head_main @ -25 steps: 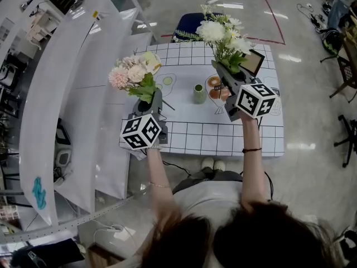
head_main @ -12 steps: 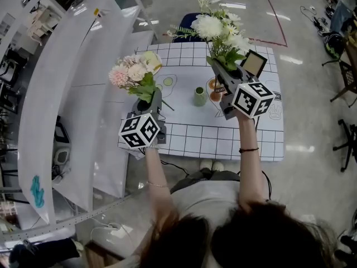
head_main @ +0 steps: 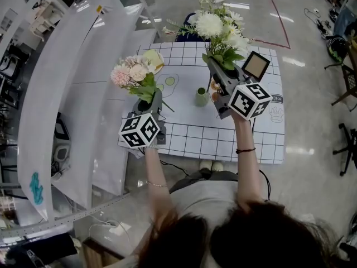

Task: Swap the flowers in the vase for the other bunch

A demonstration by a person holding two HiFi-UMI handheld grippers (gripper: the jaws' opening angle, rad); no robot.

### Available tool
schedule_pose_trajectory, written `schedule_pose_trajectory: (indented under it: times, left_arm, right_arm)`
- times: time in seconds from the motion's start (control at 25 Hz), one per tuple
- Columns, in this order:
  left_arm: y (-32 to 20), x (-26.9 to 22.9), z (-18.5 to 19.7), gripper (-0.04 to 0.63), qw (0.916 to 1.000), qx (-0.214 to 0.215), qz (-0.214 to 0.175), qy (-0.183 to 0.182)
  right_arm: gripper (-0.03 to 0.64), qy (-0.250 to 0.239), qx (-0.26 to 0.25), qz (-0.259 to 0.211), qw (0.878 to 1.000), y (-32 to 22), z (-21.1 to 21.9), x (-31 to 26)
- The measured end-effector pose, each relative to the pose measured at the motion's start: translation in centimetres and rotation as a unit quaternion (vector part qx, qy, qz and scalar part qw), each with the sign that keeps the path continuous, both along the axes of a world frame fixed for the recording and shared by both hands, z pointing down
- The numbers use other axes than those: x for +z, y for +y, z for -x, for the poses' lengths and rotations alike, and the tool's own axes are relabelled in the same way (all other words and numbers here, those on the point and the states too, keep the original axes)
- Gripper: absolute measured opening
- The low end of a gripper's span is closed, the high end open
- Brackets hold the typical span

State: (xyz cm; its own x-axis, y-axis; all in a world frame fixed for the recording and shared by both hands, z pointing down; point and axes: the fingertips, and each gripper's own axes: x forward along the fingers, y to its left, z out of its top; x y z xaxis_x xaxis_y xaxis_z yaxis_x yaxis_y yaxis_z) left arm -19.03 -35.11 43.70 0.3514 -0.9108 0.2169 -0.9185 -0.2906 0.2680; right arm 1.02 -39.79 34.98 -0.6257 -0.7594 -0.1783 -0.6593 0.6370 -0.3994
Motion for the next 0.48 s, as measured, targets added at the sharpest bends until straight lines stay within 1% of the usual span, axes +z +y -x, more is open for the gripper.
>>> schedule_pose_trajectory:
  times: [0.36, 0.48]
  left_arm:
    - [0.1, 0.4, 0.7, 0.089, 1.0000, -0.006, 0.006, -0.002]
    - [0.1, 0.5, 0.9, 0.089, 0.9999, -0.008, 0.008, -0.002]
  right_arm:
    - [0.071, -0.007, -0.010, -0.005, 1.000, -0.3, 1.3, 0.5]
    - [0.071, -0.002, -0.014, -0.002, 1.000, -0.4, 1.8, 1.0]
